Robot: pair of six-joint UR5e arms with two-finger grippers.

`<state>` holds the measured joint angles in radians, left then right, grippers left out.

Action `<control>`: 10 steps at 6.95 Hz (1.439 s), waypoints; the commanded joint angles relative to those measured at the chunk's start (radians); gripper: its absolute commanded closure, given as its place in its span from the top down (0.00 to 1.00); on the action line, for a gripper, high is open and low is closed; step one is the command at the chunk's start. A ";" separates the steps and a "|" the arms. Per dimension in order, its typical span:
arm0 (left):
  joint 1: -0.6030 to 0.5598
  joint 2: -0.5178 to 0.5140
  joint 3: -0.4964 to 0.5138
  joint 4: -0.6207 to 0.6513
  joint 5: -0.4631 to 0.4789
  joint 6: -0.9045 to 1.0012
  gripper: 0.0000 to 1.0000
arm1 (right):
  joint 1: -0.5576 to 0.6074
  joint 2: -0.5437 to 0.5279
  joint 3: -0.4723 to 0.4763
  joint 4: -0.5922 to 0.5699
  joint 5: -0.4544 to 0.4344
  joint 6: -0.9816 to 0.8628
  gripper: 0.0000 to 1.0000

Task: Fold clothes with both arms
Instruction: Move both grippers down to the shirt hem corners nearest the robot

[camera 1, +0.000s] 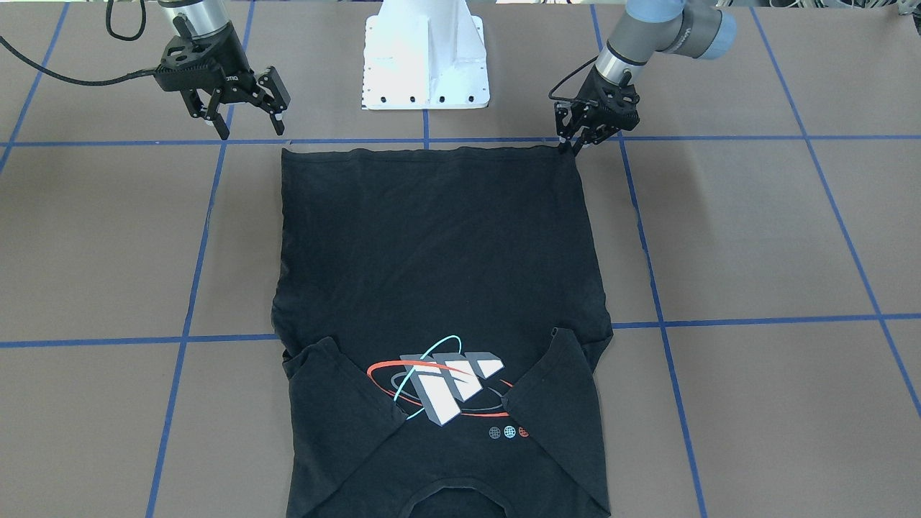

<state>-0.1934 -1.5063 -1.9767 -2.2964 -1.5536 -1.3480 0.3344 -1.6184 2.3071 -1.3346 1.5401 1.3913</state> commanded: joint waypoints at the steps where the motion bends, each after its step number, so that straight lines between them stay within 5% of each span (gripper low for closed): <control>1: 0.003 0.017 -0.004 0.000 0.004 -0.003 0.00 | 0.000 0.000 0.000 0.000 0.000 0.000 1.00; 4: 0.002 0.038 -0.033 0.000 0.004 -0.003 0.00 | -0.005 -0.002 -0.005 0.000 -0.003 0.006 1.00; 10: 0.003 0.026 -0.039 -0.005 0.012 0.000 0.00 | -0.188 -0.003 -0.141 0.161 -0.240 0.229 1.00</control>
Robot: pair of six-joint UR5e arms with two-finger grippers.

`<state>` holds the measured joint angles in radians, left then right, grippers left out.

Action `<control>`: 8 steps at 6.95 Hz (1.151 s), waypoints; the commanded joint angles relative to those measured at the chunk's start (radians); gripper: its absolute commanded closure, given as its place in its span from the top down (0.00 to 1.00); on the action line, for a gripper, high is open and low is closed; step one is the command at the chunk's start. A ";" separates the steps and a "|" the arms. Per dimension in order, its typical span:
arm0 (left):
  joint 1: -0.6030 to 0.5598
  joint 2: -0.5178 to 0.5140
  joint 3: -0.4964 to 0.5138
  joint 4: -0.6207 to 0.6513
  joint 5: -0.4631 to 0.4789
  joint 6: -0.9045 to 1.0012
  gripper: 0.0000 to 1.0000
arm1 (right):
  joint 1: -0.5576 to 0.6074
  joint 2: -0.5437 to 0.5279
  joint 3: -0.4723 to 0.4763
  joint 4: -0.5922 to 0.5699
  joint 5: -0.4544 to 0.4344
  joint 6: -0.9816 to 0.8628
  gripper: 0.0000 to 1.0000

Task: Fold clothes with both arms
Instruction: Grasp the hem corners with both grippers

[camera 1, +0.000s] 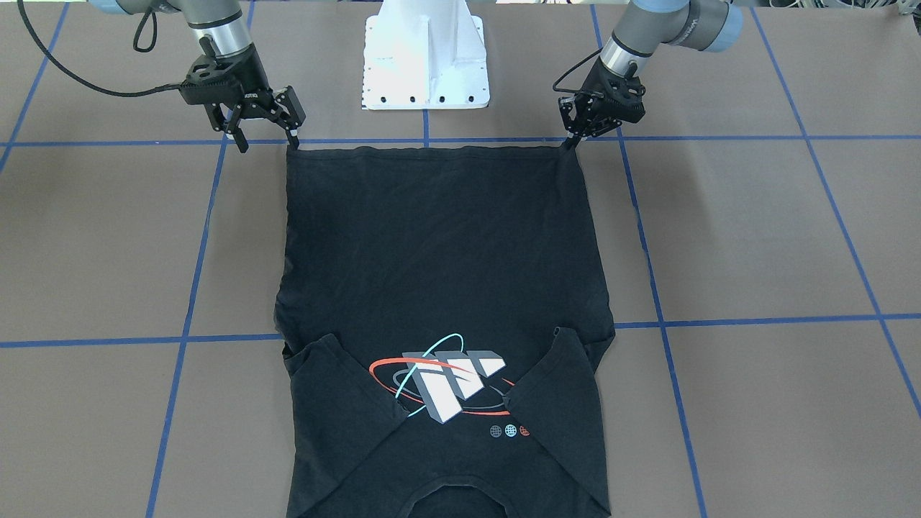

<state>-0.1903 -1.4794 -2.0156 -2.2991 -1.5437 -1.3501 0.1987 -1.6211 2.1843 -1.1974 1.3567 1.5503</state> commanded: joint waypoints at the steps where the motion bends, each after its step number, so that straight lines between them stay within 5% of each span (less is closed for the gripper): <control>1: 0.002 -0.001 0.000 -0.003 0.004 0.003 0.00 | -0.117 0.000 -0.024 0.024 -0.149 0.136 0.99; 8: 0.034 -0.001 0.000 -0.002 0.048 0.008 0.00 | -0.223 -0.045 -0.126 0.131 -0.252 0.200 0.70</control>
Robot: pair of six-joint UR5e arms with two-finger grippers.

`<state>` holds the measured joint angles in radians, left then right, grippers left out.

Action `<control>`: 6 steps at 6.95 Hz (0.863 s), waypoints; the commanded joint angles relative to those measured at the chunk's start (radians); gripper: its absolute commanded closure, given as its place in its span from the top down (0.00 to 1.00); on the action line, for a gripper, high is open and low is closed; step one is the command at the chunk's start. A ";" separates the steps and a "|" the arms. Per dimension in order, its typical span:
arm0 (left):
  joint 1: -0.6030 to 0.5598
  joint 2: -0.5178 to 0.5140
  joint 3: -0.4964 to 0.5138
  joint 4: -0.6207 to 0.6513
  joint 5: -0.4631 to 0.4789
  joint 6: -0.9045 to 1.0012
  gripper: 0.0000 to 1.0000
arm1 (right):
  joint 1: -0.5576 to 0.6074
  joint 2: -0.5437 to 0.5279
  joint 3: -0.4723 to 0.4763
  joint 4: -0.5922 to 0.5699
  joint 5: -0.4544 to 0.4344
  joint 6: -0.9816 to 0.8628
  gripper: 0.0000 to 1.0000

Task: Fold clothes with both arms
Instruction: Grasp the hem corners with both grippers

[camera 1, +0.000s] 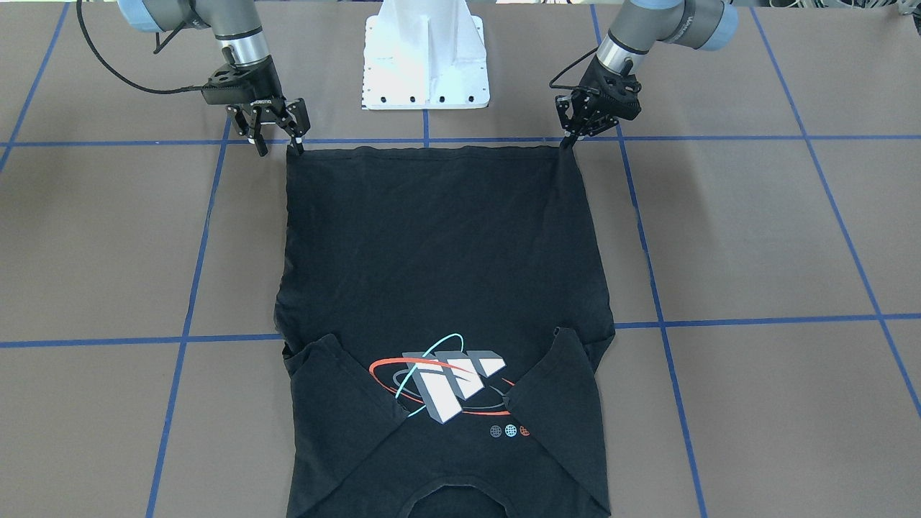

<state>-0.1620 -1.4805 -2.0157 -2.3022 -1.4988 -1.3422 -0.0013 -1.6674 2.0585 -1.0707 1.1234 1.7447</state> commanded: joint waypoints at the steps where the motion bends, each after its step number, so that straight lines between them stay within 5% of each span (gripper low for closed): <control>1: 0.007 0.000 0.000 0.001 0.017 0.000 0.00 | -0.041 0.001 0.000 0.005 -0.037 0.007 0.68; 4: 0.012 0.002 0.000 0.001 0.023 -0.005 0.00 | -0.059 0.006 0.005 0.003 -0.037 0.007 0.37; 6: 0.012 0.003 0.000 0.001 0.023 -0.005 0.00 | -0.057 0.002 0.002 0.003 -0.034 0.001 0.33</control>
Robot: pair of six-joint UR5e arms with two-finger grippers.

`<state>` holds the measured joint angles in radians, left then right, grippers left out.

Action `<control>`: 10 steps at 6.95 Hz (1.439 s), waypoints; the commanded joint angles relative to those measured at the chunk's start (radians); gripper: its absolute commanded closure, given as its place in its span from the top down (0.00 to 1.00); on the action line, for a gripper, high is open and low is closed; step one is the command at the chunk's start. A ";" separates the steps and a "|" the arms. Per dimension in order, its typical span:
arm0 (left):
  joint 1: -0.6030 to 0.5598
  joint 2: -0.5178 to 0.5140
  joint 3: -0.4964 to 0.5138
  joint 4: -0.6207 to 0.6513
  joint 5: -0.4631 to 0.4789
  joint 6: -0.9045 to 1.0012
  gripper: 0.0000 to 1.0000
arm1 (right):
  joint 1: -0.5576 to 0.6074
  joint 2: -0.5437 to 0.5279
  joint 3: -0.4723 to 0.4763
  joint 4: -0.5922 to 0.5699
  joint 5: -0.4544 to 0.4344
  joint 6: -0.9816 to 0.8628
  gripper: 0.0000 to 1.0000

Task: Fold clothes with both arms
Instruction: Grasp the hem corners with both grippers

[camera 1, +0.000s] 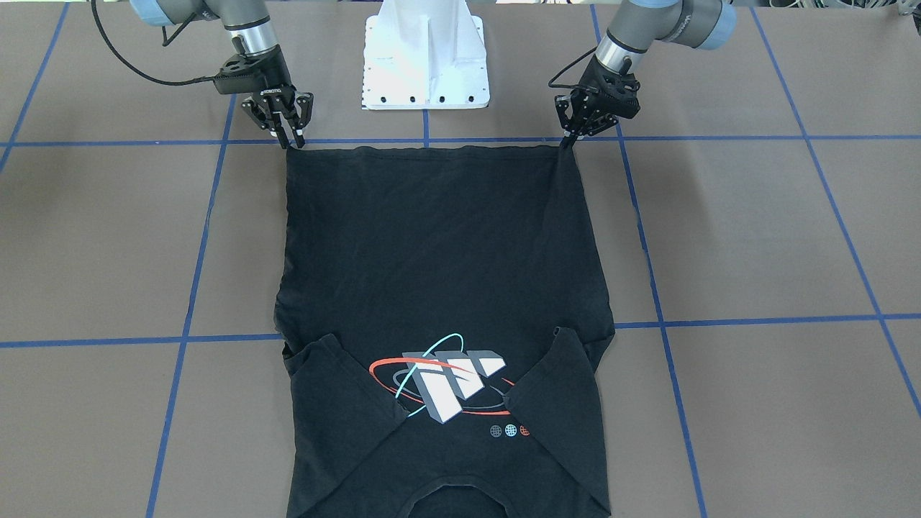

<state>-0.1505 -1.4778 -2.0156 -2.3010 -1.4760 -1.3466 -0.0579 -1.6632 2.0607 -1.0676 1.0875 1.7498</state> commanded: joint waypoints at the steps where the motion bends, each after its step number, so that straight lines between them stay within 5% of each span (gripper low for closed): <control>1: 0.000 0.001 0.000 0.000 0.000 0.000 0.00 | 0.003 -0.003 0.002 0.000 0.002 -0.009 0.33; 10: 0.000 -0.001 0.000 0.000 0.000 0.000 0.00 | 0.052 0.010 -0.004 -0.005 0.012 -0.047 0.37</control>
<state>-0.1504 -1.4785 -2.0156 -2.3010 -1.4757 -1.3468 -0.0082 -1.6546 2.0592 -1.0716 1.0995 1.7045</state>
